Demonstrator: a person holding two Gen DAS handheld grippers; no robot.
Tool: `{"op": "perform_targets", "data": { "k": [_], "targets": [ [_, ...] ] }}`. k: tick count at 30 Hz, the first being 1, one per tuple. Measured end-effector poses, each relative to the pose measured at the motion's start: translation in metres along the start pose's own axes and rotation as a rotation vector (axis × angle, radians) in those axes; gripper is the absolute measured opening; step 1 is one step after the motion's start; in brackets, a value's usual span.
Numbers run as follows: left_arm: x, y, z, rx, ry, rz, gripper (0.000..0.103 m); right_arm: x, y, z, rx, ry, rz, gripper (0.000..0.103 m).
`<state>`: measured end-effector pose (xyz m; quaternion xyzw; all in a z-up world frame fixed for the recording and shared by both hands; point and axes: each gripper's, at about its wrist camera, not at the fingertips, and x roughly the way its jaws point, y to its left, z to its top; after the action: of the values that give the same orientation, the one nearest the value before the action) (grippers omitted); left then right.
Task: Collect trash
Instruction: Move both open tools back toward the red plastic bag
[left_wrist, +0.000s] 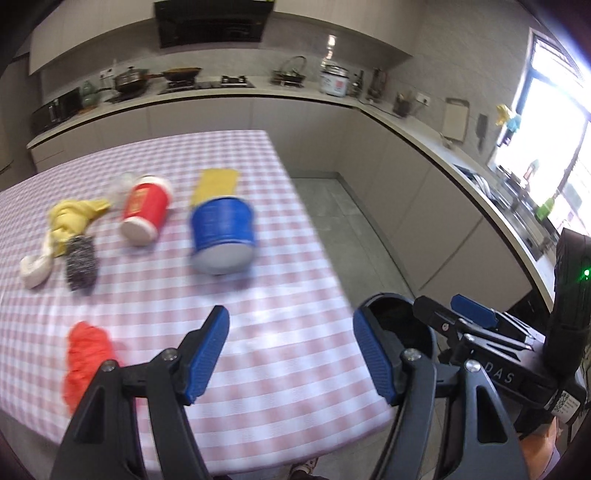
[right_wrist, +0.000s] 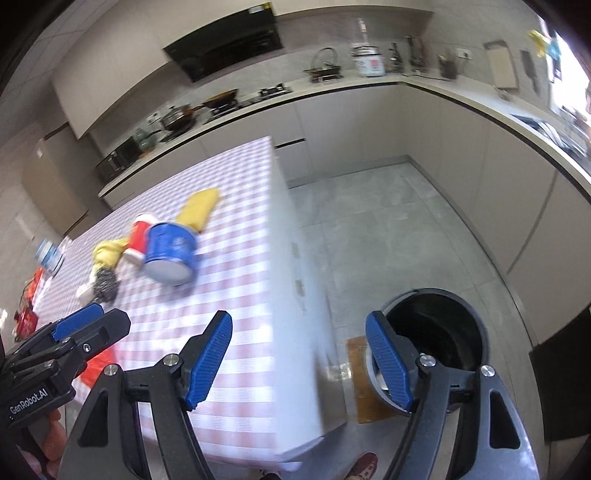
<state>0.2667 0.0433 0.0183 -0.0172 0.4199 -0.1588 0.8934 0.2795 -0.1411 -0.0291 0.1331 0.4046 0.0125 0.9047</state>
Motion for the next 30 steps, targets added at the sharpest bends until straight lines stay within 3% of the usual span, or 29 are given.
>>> {"op": "perform_targets", "data": {
  "k": [18,30],
  "targets": [
    [-0.049,0.165,-0.029,-0.170,-0.045,0.198,0.071,0.043,0.176,-0.020,-0.203,0.046,0.156,0.077],
    [-0.054,0.230,-0.047,-0.224,-0.026,0.237,0.071,0.068,0.240,-0.040,-0.264,0.092,0.197,0.077]
  ]
}}
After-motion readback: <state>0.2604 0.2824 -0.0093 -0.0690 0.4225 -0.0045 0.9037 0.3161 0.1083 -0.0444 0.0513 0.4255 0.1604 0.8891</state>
